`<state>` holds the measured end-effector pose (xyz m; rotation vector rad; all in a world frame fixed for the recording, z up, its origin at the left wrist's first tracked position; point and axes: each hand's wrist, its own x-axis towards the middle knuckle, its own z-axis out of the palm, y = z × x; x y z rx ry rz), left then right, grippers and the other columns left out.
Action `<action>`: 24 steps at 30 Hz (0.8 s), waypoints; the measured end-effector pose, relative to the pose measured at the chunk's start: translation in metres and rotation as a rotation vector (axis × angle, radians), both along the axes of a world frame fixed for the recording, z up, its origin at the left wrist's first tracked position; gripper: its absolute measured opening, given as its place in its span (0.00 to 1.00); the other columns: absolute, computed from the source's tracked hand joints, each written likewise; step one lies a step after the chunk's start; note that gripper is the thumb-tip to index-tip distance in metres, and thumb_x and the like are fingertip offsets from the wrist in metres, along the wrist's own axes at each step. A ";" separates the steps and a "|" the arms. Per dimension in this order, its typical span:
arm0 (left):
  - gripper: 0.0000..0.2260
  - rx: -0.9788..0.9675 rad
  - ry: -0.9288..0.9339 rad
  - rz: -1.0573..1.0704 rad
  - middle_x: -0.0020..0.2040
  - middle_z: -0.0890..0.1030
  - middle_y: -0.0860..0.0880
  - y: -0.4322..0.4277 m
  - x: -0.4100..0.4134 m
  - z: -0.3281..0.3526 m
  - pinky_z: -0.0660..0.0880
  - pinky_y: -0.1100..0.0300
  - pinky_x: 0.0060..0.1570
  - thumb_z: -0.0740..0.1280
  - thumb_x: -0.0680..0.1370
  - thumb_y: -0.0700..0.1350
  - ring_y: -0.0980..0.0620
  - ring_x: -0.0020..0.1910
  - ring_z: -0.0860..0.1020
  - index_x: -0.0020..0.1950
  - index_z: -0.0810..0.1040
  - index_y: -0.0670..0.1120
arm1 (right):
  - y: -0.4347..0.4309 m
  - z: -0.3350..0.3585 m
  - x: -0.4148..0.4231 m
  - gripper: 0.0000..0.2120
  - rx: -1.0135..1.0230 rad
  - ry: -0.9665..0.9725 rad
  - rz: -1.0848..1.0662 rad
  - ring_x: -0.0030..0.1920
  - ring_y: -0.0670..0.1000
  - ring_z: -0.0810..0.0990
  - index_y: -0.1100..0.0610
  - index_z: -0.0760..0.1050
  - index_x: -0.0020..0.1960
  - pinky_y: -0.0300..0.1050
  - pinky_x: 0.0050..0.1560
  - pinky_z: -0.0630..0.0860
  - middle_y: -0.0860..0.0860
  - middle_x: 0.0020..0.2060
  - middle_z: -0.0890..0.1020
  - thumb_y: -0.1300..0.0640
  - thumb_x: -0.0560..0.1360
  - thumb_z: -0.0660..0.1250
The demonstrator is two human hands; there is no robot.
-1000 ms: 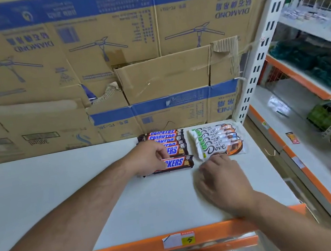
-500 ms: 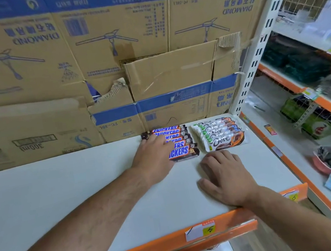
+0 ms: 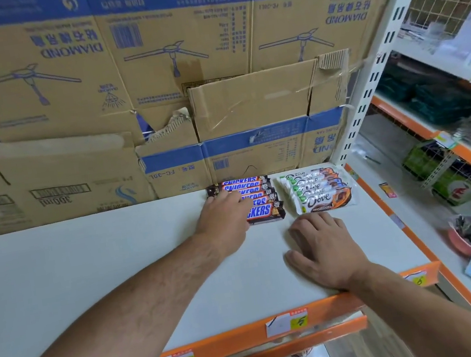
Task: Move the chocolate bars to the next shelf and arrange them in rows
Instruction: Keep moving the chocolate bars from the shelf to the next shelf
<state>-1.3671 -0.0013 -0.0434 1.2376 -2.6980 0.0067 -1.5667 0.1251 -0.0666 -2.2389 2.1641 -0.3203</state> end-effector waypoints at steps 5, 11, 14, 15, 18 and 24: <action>0.19 0.058 0.007 0.093 0.63 0.73 0.51 0.008 0.001 0.006 0.67 0.53 0.62 0.67 0.76 0.54 0.50 0.62 0.69 0.66 0.72 0.51 | 0.001 0.002 -0.001 0.21 0.003 0.004 0.009 0.57 0.51 0.70 0.47 0.70 0.56 0.51 0.58 0.68 0.45 0.56 0.74 0.33 0.73 0.57; 0.17 0.122 0.113 0.385 0.60 0.75 0.49 0.050 0.033 0.016 0.71 0.52 0.59 0.66 0.75 0.54 0.47 0.60 0.71 0.62 0.73 0.50 | 0.002 0.010 0.005 0.22 0.069 0.041 0.004 0.57 0.55 0.71 0.48 0.72 0.54 0.52 0.55 0.70 0.48 0.54 0.75 0.33 0.72 0.55; 0.20 0.319 0.046 0.498 0.62 0.76 0.50 0.069 0.058 0.017 0.71 0.53 0.61 0.65 0.75 0.57 0.48 0.63 0.73 0.66 0.73 0.52 | 0.003 0.021 0.012 0.21 0.144 0.115 0.052 0.57 0.57 0.72 0.52 0.72 0.55 0.52 0.53 0.73 0.51 0.55 0.76 0.37 0.75 0.54; 0.22 0.362 0.030 0.523 0.64 0.76 0.51 0.075 0.066 0.017 0.71 0.54 0.62 0.65 0.75 0.58 0.48 0.64 0.73 0.67 0.73 0.52 | 0.003 0.026 0.015 0.20 0.185 0.113 0.055 0.58 0.58 0.72 0.53 0.73 0.56 0.53 0.53 0.74 0.53 0.56 0.76 0.40 0.75 0.54; 0.24 0.385 0.021 0.588 0.66 0.75 0.51 0.093 0.087 0.017 0.71 0.53 0.63 0.65 0.75 0.60 0.48 0.65 0.72 0.68 0.72 0.52 | 0.006 0.036 0.034 0.18 0.257 0.069 0.070 0.59 0.59 0.73 0.54 0.73 0.55 0.52 0.53 0.75 0.54 0.54 0.77 0.45 0.74 0.55; 0.25 0.348 0.054 0.669 0.64 0.76 0.51 0.125 0.136 0.032 0.70 0.52 0.63 0.65 0.75 0.60 0.48 0.64 0.73 0.70 0.70 0.53 | 0.011 0.036 0.107 0.19 0.323 0.059 0.213 0.53 0.56 0.77 0.50 0.74 0.48 0.46 0.43 0.71 0.50 0.46 0.75 0.39 0.69 0.54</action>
